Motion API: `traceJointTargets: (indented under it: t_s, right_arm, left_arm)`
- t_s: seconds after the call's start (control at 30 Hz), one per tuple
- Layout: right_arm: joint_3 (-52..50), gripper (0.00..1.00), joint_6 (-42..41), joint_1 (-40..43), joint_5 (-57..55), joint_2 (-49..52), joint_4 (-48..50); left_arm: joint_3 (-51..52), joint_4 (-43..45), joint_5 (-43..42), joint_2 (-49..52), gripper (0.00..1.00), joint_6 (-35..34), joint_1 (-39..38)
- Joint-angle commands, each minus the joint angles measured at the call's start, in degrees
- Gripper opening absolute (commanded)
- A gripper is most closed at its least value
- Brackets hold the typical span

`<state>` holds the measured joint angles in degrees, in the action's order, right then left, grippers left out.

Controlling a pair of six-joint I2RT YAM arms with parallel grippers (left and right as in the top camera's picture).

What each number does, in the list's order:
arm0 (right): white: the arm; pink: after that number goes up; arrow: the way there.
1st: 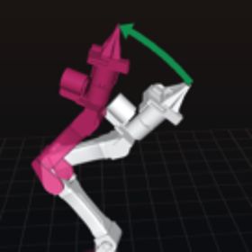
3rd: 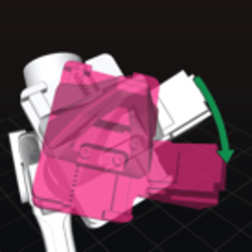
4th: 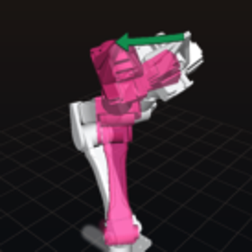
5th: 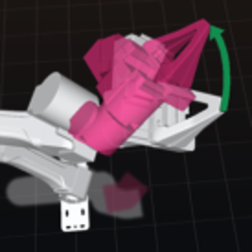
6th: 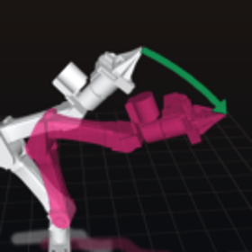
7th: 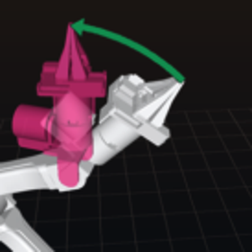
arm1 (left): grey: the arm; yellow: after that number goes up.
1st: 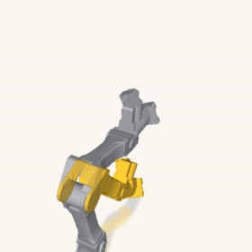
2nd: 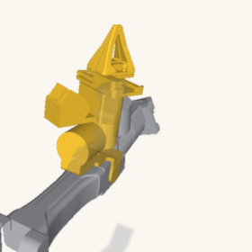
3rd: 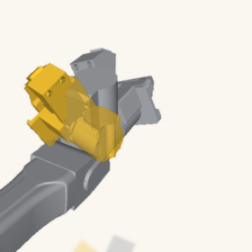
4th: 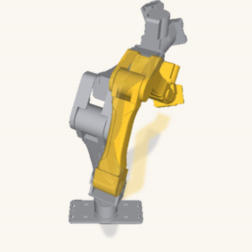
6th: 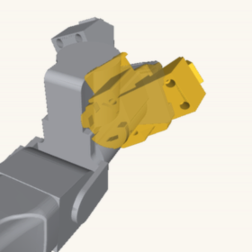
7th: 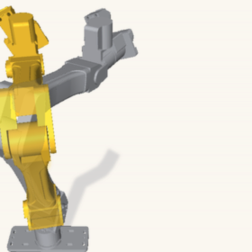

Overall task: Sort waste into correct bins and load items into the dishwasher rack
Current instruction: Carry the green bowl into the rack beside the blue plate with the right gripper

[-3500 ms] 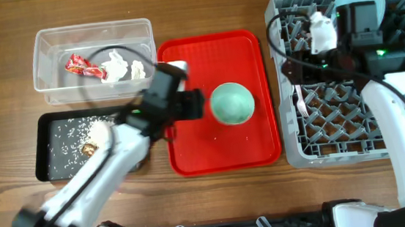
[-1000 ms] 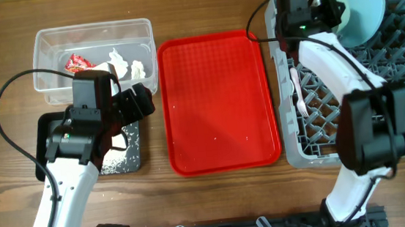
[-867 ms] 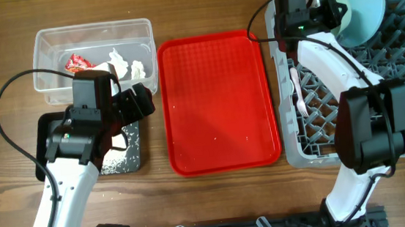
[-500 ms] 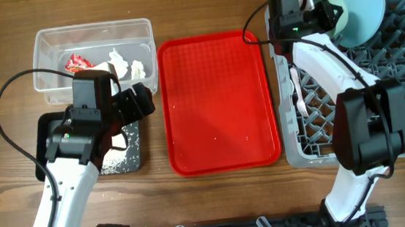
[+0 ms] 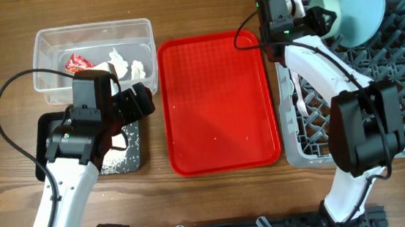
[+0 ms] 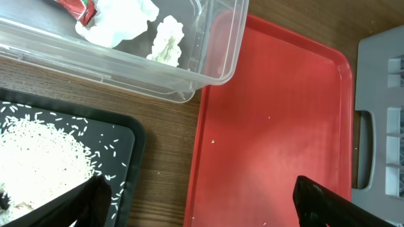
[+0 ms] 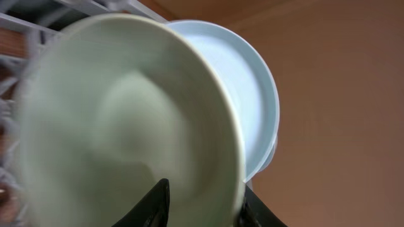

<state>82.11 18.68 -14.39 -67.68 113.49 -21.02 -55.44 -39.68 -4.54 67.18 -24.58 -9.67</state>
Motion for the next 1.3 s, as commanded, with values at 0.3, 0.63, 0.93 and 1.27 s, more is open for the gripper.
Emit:
traceJointTargets:
  t_s: [0.3,0.63,0.93,1.27]
  right_arm:
    - [-0.04,0.4,-2.4,-0.66,4.76,1.66,-1.42]
    - [-0.02,0.69,-3.89,-0.87,8.52,-5.99,-2.19]
    - [-0.02,0.8,-9.29,-0.79,20.44,-17.31,-7.58]
    - [-0.04,0.8,-19.89,0.42,42.25,-20.5,-22.69]
  left_arm:
    - [-0.17,0.22,0.11,-0.31,0.94,-0.33,0.31]
    - [-0.15,0.22,0.11,-0.31,0.94,-0.33,0.31]
    - [-0.17,0.2,0.11,-0.31,0.95,-0.33,0.31]
    - [-0.15,-0.13,0.11,-0.31,0.95,-0.33,0.31]
